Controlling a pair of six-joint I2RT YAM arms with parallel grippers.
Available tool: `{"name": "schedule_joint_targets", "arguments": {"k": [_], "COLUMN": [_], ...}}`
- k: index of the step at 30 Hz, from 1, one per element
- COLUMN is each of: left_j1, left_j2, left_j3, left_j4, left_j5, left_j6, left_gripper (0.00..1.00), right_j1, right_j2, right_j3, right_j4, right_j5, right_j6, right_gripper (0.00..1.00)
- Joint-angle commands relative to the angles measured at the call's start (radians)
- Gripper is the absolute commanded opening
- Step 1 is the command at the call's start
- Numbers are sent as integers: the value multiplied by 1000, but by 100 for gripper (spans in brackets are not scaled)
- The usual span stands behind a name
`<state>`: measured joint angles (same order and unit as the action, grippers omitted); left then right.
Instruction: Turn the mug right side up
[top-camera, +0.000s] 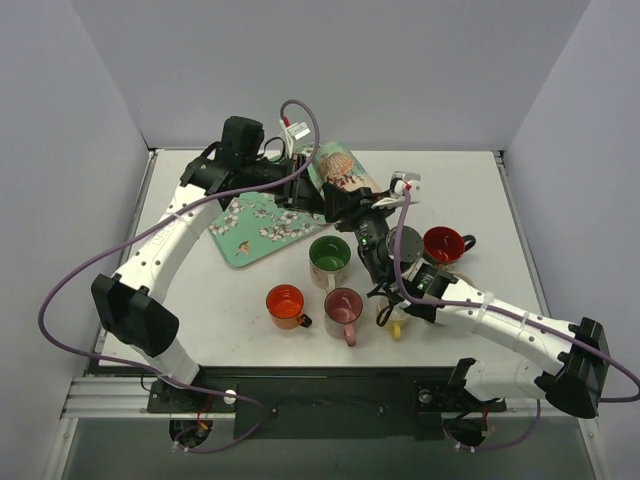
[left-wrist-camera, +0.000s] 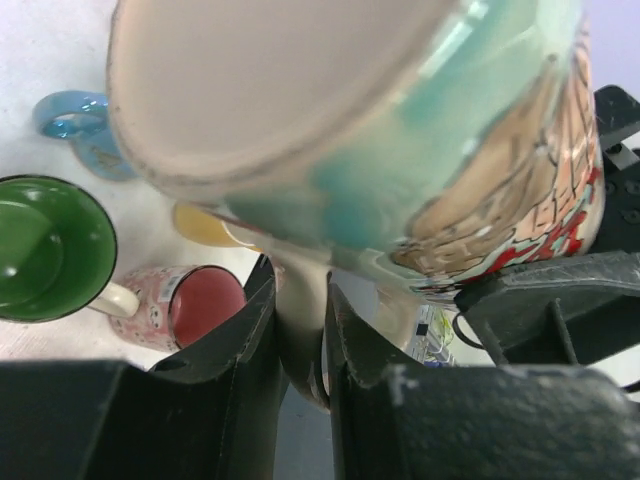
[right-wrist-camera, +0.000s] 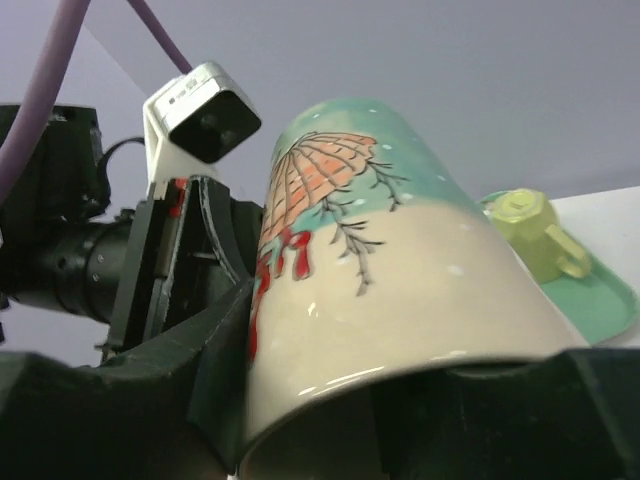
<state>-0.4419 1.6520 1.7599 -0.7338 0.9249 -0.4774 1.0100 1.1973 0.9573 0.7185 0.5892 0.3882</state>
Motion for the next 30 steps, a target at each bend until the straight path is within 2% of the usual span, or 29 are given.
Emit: {"name": "schedule_joint_targets", "arguments": {"k": [1, 4, 7, 9, 10, 11, 15, 19, 24, 26, 27, 30], "left_j1": [-38, -40, -35, -20, -15, -5, 2, 5, 5, 5, 3, 3], "left_j2": [-106, -112, -109, -98, -97, -95, -86, -57, -28, -29, -28, -20], "left_j3": [21, 10, 10, 19, 24, 24, 0, -5, -2, -11, -14, -19], "left_j4": [125, 128, 128, 94, 76, 65, 51, 54, 43, 51, 54, 62], "left_j5": [178, 178, 147, 92, 30, -9, -349, -458, -546, -555, -560, -557], "left_j6": [22, 25, 45, 87, 127, 149, 279, 344, 405, 425, 428, 445], "left_gripper": [0, 0, 0, 45, 77, 83, 85, 87, 89, 90, 90, 91], "right_j1": [-53, -76, -85, -96, -103, -109, -145, -198, -451, -585, -687, -864], "right_j2": [-1, 1, -5, -16, -18, -25, -47, -79, -65, -70, -73, -85], "right_j3": [60, 93, 162, 217, 237, 267, 323, 359, 434, 396, 377, 257], "right_j4": [105, 43, -100, -235, -329, -368, -576, -775, -1175, -1269, -1286, -1297], "right_j5": [-66, -116, -150, -146, -141, -138, -89, -19, 60, 51, 26, -52], "right_j6": [27, 35, 2, -34, -60, -74, -140, -225, -224, -180, -145, -89], "right_gripper": [34, 0, 0, 0, 0, 0, 0, 0, 0, 0, 0, 0]}}
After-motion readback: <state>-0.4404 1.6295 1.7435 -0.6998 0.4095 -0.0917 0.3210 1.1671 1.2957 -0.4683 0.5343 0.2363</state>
